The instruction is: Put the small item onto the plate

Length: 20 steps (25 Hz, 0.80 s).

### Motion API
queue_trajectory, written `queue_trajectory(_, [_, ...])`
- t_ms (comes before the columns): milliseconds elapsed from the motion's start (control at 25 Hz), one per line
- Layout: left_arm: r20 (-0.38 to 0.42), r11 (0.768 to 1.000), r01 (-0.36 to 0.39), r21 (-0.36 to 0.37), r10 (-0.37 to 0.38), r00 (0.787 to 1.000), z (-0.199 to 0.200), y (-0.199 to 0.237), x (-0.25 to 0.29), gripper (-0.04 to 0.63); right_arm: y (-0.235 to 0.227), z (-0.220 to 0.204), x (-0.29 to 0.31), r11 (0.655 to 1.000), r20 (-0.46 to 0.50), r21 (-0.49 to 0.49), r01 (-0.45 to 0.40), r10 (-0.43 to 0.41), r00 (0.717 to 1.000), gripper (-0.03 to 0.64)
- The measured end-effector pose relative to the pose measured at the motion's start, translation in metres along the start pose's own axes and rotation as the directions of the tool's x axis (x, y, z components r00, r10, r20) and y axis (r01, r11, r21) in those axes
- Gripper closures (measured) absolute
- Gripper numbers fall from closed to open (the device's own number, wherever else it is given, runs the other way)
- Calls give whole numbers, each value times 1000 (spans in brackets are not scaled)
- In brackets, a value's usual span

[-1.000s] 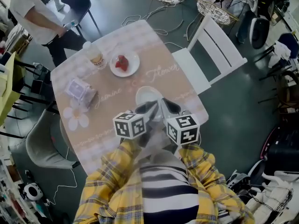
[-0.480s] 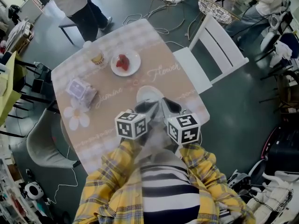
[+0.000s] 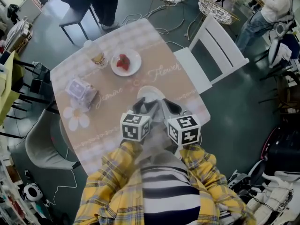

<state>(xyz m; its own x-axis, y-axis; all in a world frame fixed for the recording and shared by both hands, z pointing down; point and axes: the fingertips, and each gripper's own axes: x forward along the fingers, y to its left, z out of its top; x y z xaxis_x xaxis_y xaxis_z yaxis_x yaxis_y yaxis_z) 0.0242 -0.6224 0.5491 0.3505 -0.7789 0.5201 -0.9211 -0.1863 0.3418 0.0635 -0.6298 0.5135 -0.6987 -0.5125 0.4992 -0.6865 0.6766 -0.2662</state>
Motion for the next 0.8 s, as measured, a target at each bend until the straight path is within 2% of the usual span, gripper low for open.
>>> queue_trajectory(160, [19,1000,-14,-16,14,1000,3,6,-1,287,0,-2,-1,1000,-3,2,6,-6,1000,620])
queue_trajectory(280, [43,1000,-20,-14,20,999,7,8,-6,292,2,-4,-1,1000,-6,4,9,-9,1000,620])
queue_trajectory(320, [52,1000,-19,-11,19,998,8,8,-9,316,2,-5,-1,1000,-7,3,10,-10,1000,620])
queue_trajectory(360, [62,1000,-16,-7,17,998,10,7,-12,365,3,-6,-1,1000,-7,3,11,-11,1000,620])
queue_trajectory(400, [72,1000,-15,-4,15,997,11,6,-15,450,4,-6,-2,1000,-7,3,12,-12,1000,620])
queue_trajectory(480, [87,1000,-11,4,11,996,13,4,-20,520,6,-7,-3,1000,-6,4,16,-16,1000,620])
queue_trajectory(680, [90,1000,6,7,-7,996,9,2,-31,594,13,-14,-5,999,-10,5,32,-32,999,620])
queue_trajectory(800, [92,1000,24,-5,-24,996,7,1,-38,594,18,-18,-8,999,-12,2,46,-46,999,620])
